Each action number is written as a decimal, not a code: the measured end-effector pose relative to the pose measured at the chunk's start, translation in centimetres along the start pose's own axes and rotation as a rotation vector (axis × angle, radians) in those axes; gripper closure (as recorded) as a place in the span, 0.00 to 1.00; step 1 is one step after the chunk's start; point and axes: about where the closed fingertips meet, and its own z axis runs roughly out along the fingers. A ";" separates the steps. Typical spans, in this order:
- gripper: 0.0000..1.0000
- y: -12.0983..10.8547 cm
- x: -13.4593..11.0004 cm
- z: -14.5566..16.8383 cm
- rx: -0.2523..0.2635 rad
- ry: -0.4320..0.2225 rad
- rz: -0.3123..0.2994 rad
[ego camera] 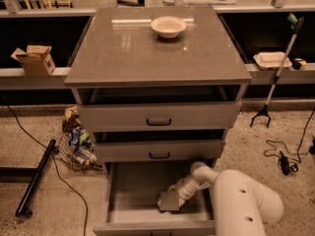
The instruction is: Pick 7up can from bottom drawer and place on counter
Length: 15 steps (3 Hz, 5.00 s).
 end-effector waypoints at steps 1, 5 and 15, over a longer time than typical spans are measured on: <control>0.87 0.0 -0.3 -0.5 0.012 -0.003 -0.006; 1.00 0.5 -5.3 -15.2 0.117 -0.003 -0.030; 1.00 -3.5 -24.1 -47.8 0.323 0.376 -0.263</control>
Offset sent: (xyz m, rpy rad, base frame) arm 0.0131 -0.0256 0.0725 0.0614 -0.0883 -0.0456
